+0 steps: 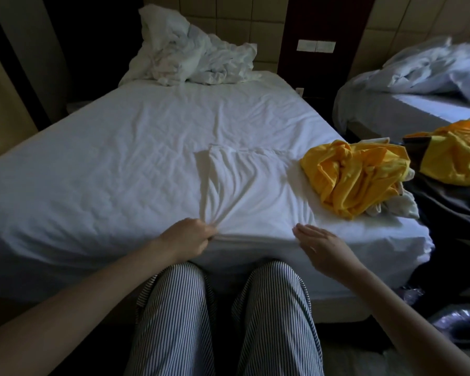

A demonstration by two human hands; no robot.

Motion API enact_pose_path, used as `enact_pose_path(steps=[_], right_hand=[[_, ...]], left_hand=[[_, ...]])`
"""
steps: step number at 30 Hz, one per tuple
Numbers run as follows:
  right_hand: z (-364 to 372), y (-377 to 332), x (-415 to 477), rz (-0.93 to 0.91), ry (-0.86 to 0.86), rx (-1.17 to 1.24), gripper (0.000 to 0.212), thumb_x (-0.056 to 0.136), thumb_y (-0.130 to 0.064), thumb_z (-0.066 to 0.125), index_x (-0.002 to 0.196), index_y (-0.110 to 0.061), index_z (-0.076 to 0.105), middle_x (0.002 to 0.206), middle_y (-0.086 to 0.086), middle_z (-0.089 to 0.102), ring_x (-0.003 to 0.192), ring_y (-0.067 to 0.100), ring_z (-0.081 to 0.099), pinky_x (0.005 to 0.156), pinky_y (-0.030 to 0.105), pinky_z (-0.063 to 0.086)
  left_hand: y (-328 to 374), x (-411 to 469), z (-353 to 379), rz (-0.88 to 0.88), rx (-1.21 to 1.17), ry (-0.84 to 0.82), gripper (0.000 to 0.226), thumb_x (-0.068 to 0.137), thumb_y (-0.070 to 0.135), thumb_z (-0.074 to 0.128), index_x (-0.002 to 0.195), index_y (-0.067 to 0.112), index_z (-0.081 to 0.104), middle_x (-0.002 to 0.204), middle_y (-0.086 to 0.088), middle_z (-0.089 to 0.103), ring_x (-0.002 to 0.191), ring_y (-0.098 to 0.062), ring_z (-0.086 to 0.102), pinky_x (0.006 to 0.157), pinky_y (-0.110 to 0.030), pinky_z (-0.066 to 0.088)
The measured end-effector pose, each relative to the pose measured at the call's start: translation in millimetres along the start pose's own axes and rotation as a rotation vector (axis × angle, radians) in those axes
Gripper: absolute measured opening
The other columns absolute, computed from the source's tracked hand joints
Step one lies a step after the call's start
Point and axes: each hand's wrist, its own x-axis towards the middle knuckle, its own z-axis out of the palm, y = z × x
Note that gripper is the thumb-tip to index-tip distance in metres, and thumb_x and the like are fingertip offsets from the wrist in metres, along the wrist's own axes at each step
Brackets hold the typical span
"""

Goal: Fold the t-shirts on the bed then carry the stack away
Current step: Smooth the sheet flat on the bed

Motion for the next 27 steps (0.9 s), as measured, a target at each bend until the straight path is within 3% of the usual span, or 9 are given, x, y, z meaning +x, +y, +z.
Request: enact_pose_path(steps=[4, 6, 9, 12, 14, 16, 20, 23, 27], right_hand=[[-34.5, -5.5, 30.9, 0.145, -0.068, 0.155, 0.036, 0.092, -0.039, 0.053, 0.118, -0.017, 0.065, 0.132, 0.004, 0.057, 0.122, 0.026, 0.052, 0.102, 0.039, 0.038], [-43.0, -11.0, 55.7, 0.263, 0.008, 0.325, 0.036, 0.094, -0.033, 0.052, 0.123, -0.013, 0.061, 0.132, 0.006, 0.056, 0.122, 0.024, 0.052, 0.101, 0.035, 0.039], [-33.2, -11.3, 94.8, 0.393, -0.136, 0.348, 0.052, 0.096, -0.040, 0.045, 0.143, -0.018, 0.037, 0.150, 0.009, 0.033, 0.140, 0.030, 0.027, 0.113, 0.043, 0.023], [-15.3, -7.4, 122.4, 0.757, -0.227, 0.546, 0.074, 0.091, -0.057, 0.044, 0.150, -0.027, 0.012, 0.158, 0.009, 0.003, 0.143, 0.038, 0.006, 0.115, 0.051, 0.013], [-6.2, -5.0, 131.9, 0.961, -0.174, 0.660, 0.088, 0.086, -0.064, 0.046, 0.150, -0.023, 0.001, 0.156, 0.015, 0.004, 0.141, 0.040, 0.010, 0.114, 0.049, 0.013], [-2.8, -4.7, 136.7, 1.032, -0.111, 0.681, 0.094, 0.085, -0.064, 0.048, 0.150, -0.020, -0.003, 0.154, 0.016, 0.011, 0.139, 0.039, 0.016, 0.114, 0.047, 0.015], [-3.0, -0.6, 152.8, 1.056, 0.025, 0.968, 0.099, 0.083, -0.048, 0.064, 0.150, -0.011, 0.001, 0.152, 0.014, 0.022, 0.134, 0.035, 0.033, 0.104, 0.041, 0.037], [-14.0, 0.6, 160.1, 1.030, 0.022, 1.107, 0.071, 0.084, -0.024, 0.069, 0.140, 0.001, 0.032, 0.123, 0.017, 0.053, 0.109, 0.031, 0.055, 0.084, 0.036, 0.048], [-19.3, -4.8, 156.8, 0.887, -0.054, 1.256, 0.043, 0.089, -0.005, 0.059, 0.129, 0.001, 0.047, 0.102, 0.009, 0.060, 0.097, 0.028, 0.061, 0.081, 0.036, 0.052]], left_hand=[[2.1, 29.6, -31.0, -0.297, -0.418, 0.061, 0.021, 0.087, 0.017, 0.056, 0.105, 0.014, 0.067, 0.106, -0.007, 0.068, 0.098, -0.020, 0.061, 0.076, -0.024, 0.040], [-5.5, 52.7, -35.5, -0.426, -0.532, 0.028, 0.037, 0.091, 0.022, 0.055, 0.126, 0.014, 0.053, 0.128, -0.008, 0.055, 0.116, -0.022, 0.053, 0.081, -0.025, 0.037], [-14.6, 85.1, -24.5, -0.652, -0.725, -0.003, 0.064, 0.092, 0.033, 0.055, 0.143, 0.008, 0.027, 0.144, -0.012, 0.037, 0.127, -0.027, 0.042, 0.090, -0.029, 0.036], [-25.4, 110.7, -12.2, -0.865, -0.867, 0.096, 0.088, 0.089, 0.040, 0.059, 0.149, 0.001, 0.007, 0.152, -0.016, 0.027, 0.135, -0.031, 0.033, 0.102, -0.034, 0.035], [-28.7, 121.5, -11.3, -0.919, -0.909, 0.125, 0.098, 0.086, 0.043, 0.063, 0.149, 0.001, 0.001, 0.154, -0.015, 0.023, 0.137, -0.031, 0.031, 0.104, -0.035, 0.034], [-31.0, 130.6, -12.6, -0.969, -1.055, 0.147, 0.097, 0.083, 0.042, 0.068, 0.148, 0.001, 0.010, 0.149, -0.011, 0.031, 0.134, -0.029, 0.037, 0.098, -0.034, 0.039], [-33.8, 141.7, -17.5, -0.974, -1.429, 0.045, 0.040, 0.083, 0.036, 0.069, 0.109, 0.008, 0.055, 0.107, -0.006, 0.058, 0.087, -0.021, 0.059, 0.067, -0.029, 0.046], [-37.5, 146.8, -12.3, -0.903, -1.464, 0.008, 0.038, 0.089, 0.026, 0.064, 0.122, 0.011, 0.054, 0.117, -0.007, 0.060, 0.083, -0.020, 0.058, 0.069, -0.029, 0.047], [-43.1, 138.1, 1.1, -0.819, -1.484, 0.114, 0.039, 0.093, 0.006, 0.052, 0.131, 0.014, 0.047, 0.096, -0.004, 0.060, 0.076, -0.016, 0.057, 0.061, -0.025, 0.046]])
